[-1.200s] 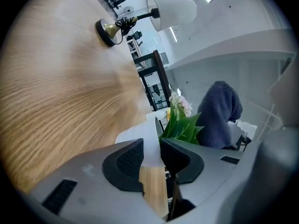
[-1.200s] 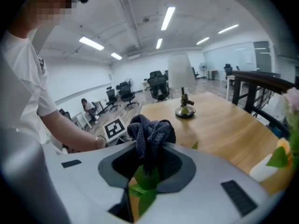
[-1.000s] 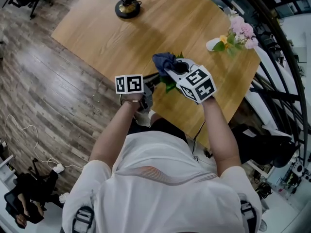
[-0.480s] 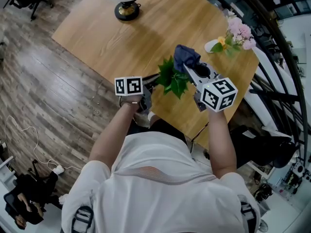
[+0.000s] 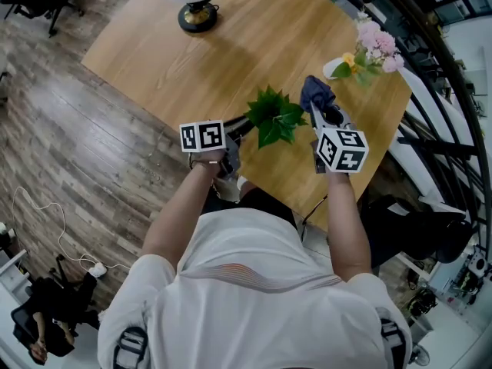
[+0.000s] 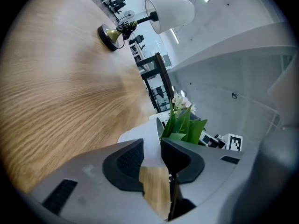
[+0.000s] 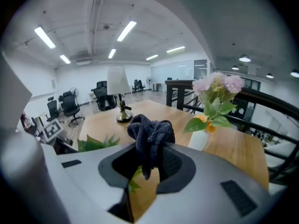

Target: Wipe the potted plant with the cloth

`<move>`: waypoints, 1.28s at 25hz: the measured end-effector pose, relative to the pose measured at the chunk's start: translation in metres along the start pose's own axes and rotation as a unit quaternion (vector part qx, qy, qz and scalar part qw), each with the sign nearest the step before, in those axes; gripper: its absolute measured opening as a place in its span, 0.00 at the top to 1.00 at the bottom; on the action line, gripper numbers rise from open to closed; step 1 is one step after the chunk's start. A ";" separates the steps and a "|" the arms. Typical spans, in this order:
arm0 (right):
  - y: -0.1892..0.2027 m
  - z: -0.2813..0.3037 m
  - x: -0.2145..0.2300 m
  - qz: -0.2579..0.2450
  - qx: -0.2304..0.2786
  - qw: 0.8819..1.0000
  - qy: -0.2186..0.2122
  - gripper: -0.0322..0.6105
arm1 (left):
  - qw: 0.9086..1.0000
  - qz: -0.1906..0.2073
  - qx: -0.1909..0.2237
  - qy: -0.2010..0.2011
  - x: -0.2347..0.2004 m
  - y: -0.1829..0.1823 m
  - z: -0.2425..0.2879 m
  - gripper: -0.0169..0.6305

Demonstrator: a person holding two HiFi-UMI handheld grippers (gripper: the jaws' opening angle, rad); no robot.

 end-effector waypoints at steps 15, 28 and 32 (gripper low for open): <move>0.082 -0.016 -0.045 0.256 -0.054 0.958 -0.116 0.73 | 1.000 -0.001 0.004 -0.003 -0.002 -0.003 -0.002 0.79; 0.003 -0.049 -0.118 0.126 0.074 0.972 -0.184 0.74 | 1.000 -0.025 -0.002 0.001 -0.003 0.000 0.000 0.80; 0.053 -0.013 -0.151 0.097 -0.021 0.967 -0.235 0.74 | 1.000 -0.023 0.001 0.001 -0.003 0.000 -0.001 0.79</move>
Point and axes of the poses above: the fingertips, and each gripper's own axes: z forward along the fingers, x to its right, y out of its underside, the point moved 1 cm from there along -z, backward along the fingers, and after that the axes turned 9 degrees about -y, right-handed, at the moved point
